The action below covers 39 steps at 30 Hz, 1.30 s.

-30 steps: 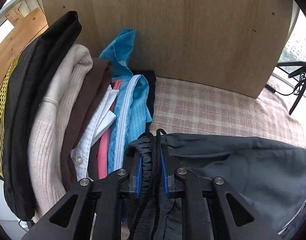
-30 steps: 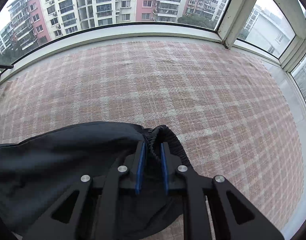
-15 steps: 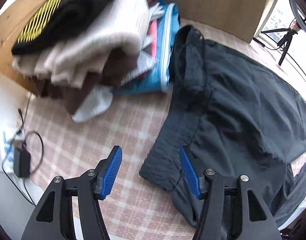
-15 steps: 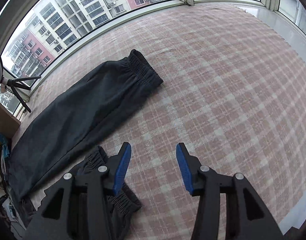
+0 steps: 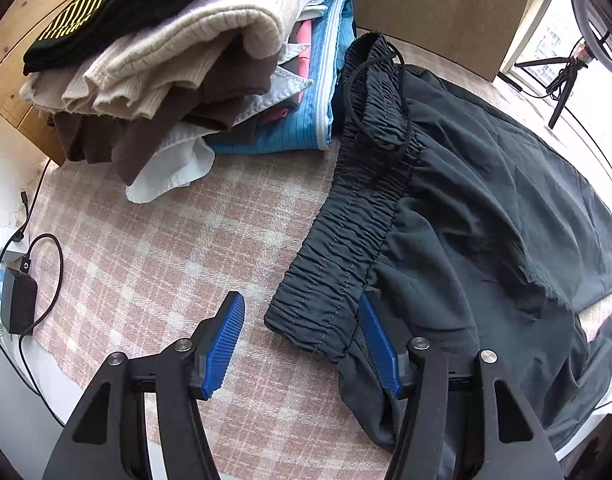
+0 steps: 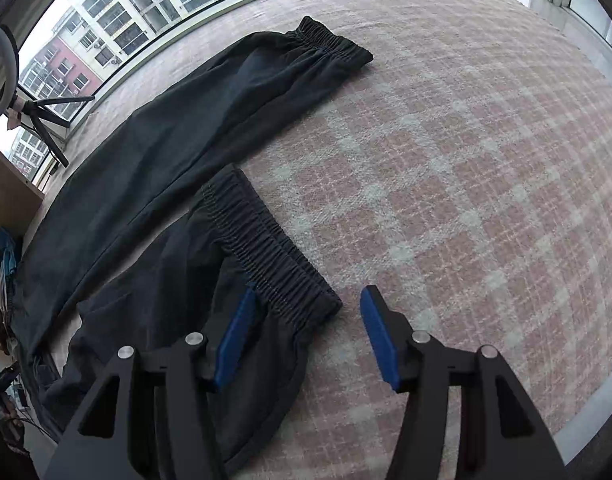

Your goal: Fold clothes

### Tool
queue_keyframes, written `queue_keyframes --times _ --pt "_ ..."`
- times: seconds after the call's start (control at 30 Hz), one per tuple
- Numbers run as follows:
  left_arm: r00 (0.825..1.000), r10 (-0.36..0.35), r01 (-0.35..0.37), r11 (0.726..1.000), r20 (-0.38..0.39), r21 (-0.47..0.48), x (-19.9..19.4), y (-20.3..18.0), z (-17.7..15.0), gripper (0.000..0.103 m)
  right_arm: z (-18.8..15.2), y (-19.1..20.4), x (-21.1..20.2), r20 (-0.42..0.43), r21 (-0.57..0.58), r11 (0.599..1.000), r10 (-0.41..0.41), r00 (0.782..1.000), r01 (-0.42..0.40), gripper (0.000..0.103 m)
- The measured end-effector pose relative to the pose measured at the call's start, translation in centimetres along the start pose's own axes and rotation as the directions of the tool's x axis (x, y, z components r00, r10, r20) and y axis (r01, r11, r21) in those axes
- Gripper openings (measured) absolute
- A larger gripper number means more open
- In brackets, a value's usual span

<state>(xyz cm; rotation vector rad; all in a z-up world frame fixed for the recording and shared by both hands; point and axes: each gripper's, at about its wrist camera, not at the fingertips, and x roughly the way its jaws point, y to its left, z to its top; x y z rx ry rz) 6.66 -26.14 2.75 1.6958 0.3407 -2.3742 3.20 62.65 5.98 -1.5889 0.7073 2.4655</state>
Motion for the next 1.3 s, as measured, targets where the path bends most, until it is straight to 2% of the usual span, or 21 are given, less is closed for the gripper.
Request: queue_keyframes --times 0.07,0.1,0.13,0.3,0.37,0.4,0.43,0.5,0.67,0.73,0.77,0.83,0.9,1.0,1.1,1.13,1.2,1.27,1.3 --pt "1.000 -0.018 0.018 1.000 0.003 -0.019 -0.3 0.5 -0.2 0.057 -0.5 0.0 -0.3 0.019 0.027 1.000 0.010 1.000 -0.011 0.050" --pt "1.000 -0.027 0.027 0.999 0.005 -0.029 -0.4 0.8 -0.4 0.057 -0.8 0.0 -0.5 0.028 0.040 0.999 0.016 0.999 -0.017 0.028" --pt "1.000 -0.029 0.029 0.999 0.008 -0.037 -0.2 0.8 -1.2 0.057 -1.0 0.1 -0.7 0.038 0.054 0.998 0.020 0.999 -0.022 0.024" --pt "0.999 -0.030 0.030 0.999 0.013 -0.045 -0.6 1.4 -2.3 0.057 -2.3 -0.4 -2.5 0.103 0.126 0.991 0.025 0.994 -0.038 0.022" --pt "0.999 -0.039 0.041 0.996 0.022 -0.076 -0.8 2.0 -2.7 0.057 -3.0 -2.3 -6.1 0.179 0.190 0.982 -0.043 0.983 0.009 0.020" --pt "0.998 -0.059 0.061 0.992 0.028 -0.106 -0.8 2.4 -2.9 0.058 -3.7 -3.6 -8.0 0.216 0.240 0.970 -0.096 0.972 0.042 0.011" --pt "0.996 -0.081 0.085 0.987 0.034 -0.139 -0.8 2.8 -3.0 0.058 -4.3 -5.0 -10.0 0.249 0.291 0.954 -0.150 0.957 0.074 0.010" --pt "0.989 -0.141 0.144 0.972 0.034 -0.185 -0.2 3.1 -3.3 0.058 -5.5 -7.5 -12.2 0.290 0.353 0.933 -0.180 0.940 0.070 0.011" --pt "0.983 -0.181 0.178 0.964 -0.001 -0.199 1.4 1.7 -3.1 0.057 -7.1 -8.8 -11.4 0.233 0.358 0.932 -0.147 0.961 0.055 0.010" --pt "0.981 -0.192 0.186 0.958 -0.006 -0.219 2.1 0.9 -3.4 0.049 -7.7 -8.4 -11.0 0.227 0.342 0.938 -0.140 0.964 0.055 0.011" --pt "0.984 -0.179 0.174 0.960 -0.002 -0.217 2.1 0.6 -3.4 0.046 -8.0 -8.1 -10.9 0.224 0.334 0.941 -0.136 0.965 0.055 0.011" --pt "0.990 -0.142 0.143 0.968 0.019 -0.206 1.7 0.1 -3.5 0.029 -8.5 -7.7 -10.5 0.218 0.318 0.947 -0.129 0.967 0.055 0.011" --pt "0.987 -0.157 0.163 0.962 0.044 -0.218 0.5 0.3 -3.5 0.023 -8.9 -7.3 -10.4 0.219 0.309 0.950 -0.119 0.968 0.047 0.011" --pt "0.984 -0.149 0.168 0.961 0.102 -0.220 -3.0 1.6 -4.0 0.019 -8.4 -7.0 -11.4 0.255 0.313 0.950 -0.087 0.963 0.003 0.011" --pt "0.985 -0.116 0.143 0.964 0.130 -0.222 -5.4 4.0 -4.9 0.018 -7.7 -5.6 -13.3 0.326 0.257 0.966 -0.081 0.942 -0.005 0.010" --pt "0.989 -0.102 0.123 0.967 0.105 -0.225 -4.9 4.7 -4.9 0.022 -7.9 -5.3 -14.2 0.351 0.238 0.971 -0.083 0.933 -0.003 0.010" --pt "1.000 -0.008 0.014 0.974 0.027 -0.225 -3.6 6.0 -5.5 0.026 -8.8 -5.2 -14.8 0.370 0.230 0.973 -0.089 0.925 0.001 0.010" --pt "0.996 0.083 -0.087 0.973 -0.025 -0.213 -2.9 7.1 -6.4 0.023 -9.8 -6.0 -14.3 0.343 0.249 0.968 -0.105 0.933 0.017 0.010" --pt "0.997 0.075 -0.076 0.977 -0.013 -0.200 -3.4 6.9 -6.9 0.023 -10.4 -6.6 -14.0 0.326 0.266 0.964 -0.113 0.938 0.024 0.010"
